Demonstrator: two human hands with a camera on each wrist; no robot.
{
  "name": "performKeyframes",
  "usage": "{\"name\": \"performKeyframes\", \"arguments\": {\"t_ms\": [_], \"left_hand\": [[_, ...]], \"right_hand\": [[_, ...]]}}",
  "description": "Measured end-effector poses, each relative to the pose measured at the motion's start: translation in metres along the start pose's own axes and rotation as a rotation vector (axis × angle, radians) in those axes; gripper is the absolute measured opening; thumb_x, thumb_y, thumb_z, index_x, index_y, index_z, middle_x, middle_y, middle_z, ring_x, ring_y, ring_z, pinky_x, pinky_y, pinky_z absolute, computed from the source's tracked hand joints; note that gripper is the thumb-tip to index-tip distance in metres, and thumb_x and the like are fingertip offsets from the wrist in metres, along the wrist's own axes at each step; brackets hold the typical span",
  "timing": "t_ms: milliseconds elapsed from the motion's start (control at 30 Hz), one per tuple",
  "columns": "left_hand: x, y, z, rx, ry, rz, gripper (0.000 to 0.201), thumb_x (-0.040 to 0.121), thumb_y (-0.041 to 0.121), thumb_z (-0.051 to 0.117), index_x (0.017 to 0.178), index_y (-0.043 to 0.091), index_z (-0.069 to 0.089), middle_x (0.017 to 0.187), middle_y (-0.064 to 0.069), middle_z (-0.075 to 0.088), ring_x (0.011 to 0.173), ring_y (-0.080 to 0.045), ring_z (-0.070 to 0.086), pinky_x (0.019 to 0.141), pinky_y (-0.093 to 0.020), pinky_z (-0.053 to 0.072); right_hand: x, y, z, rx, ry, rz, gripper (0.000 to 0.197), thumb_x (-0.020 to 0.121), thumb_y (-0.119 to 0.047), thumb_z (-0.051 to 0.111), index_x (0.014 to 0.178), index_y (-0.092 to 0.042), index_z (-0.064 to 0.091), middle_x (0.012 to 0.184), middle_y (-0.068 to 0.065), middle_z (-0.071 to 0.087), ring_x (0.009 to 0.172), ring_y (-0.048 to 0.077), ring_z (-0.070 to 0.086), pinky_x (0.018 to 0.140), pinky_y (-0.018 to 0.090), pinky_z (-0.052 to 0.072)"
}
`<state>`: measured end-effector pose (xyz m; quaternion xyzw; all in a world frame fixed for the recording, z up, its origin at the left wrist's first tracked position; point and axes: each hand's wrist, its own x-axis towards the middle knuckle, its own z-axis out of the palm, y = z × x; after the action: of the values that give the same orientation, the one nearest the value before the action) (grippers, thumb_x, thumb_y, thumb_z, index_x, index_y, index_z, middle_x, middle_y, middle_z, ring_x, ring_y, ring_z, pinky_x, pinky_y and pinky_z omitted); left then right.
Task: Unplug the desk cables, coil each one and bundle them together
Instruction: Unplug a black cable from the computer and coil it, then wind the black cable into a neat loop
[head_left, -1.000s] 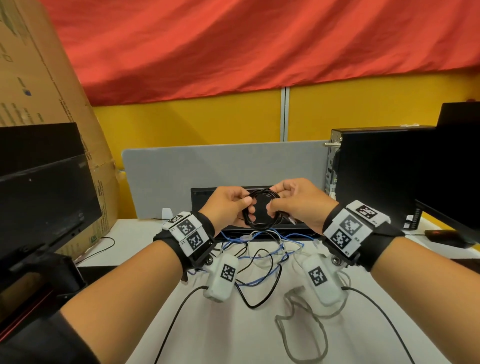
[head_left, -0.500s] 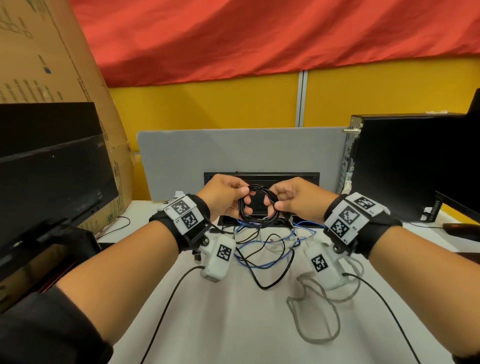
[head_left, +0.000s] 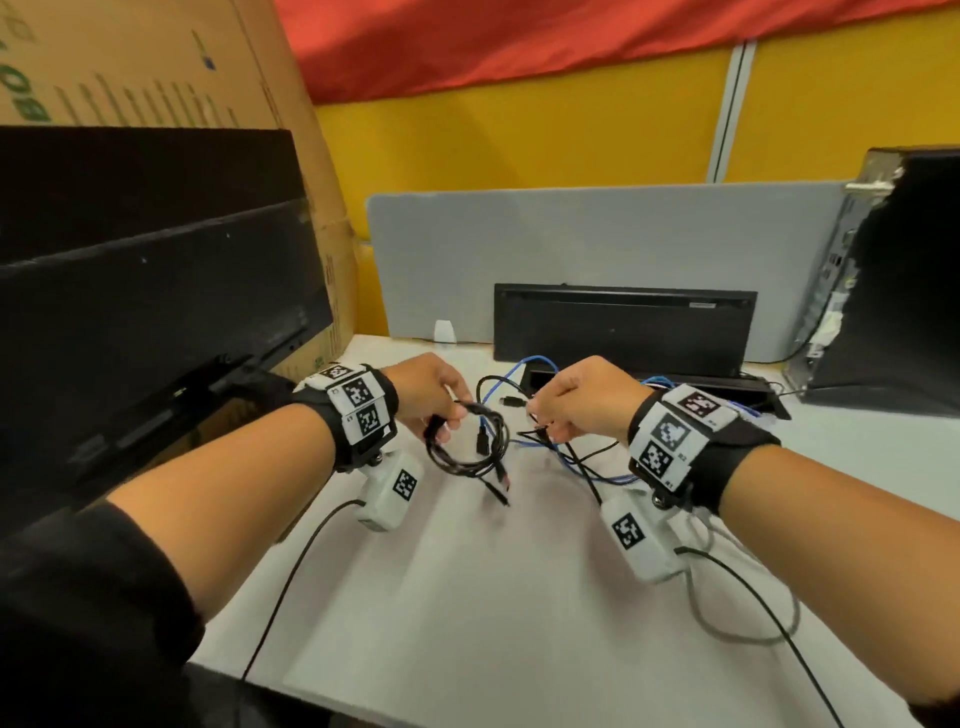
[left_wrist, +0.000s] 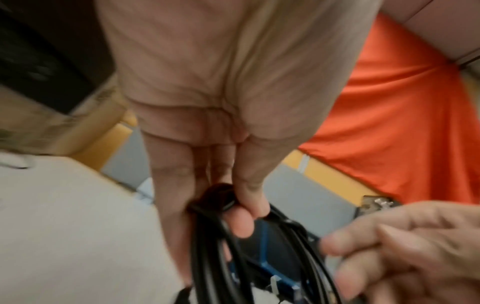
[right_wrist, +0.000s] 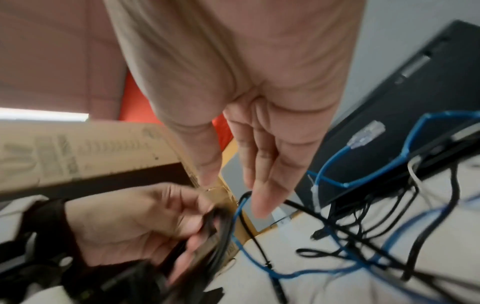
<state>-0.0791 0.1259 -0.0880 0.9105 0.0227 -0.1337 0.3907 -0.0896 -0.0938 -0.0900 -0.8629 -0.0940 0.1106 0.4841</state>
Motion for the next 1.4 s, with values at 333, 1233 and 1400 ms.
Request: {"name": "performKeyframes", "arguments": {"t_ms": [333, 1233, 1400], "left_hand": [[0.010, -0.055, 0.022, 0.135, -0.099, -0.179, 0.010, 0.092, 0.000, 0.059, 0.096, 0.005, 0.067, 0.071, -0.011, 0.064, 0.058, -0.020, 0.059, 0.061, -0.032, 0.056], [0.038, 0.084, 0.083, 1.003, 0.021, 0.449, 0.020, 0.094, 0.016, 0.057, 0.105, 0.005, 0.070, 0.108, -0.010, 0.068, 0.098, -0.025, 0.062, 0.088, -0.033, 0.051], [0.043, 0.098, 0.055, 0.545, 0.172, 0.570, 0.012, 0.094, 0.016, 0.059, 0.094, 0.009, 0.069, 0.090, -0.003, 0.066, 0.082, -0.015, 0.057, 0.075, -0.025, 0.041]], "right_hand": [[0.017, 0.019, -0.013, -0.384, -0.018, 0.088, 0.024, 0.089, -0.013, 0.062, 0.107, 0.002, 0.067, 0.083, 0.012, 0.067, 0.070, 0.022, 0.064, 0.071, 0.032, 0.055], [0.000, 0.052, -0.033, -0.943, -0.348, 0.208, 0.042, 0.084, -0.038, 0.067, 0.114, -0.009, 0.068, 0.100, 0.005, 0.071, 0.088, 0.021, 0.068, 0.087, 0.033, 0.056], [0.004, 0.051, -0.056, -0.749, -0.146, 0.078, 0.032, 0.092, -0.039, 0.059, 0.099, -0.010, 0.067, 0.098, 0.008, 0.070, 0.094, 0.025, 0.067, 0.087, 0.037, 0.055]]}}
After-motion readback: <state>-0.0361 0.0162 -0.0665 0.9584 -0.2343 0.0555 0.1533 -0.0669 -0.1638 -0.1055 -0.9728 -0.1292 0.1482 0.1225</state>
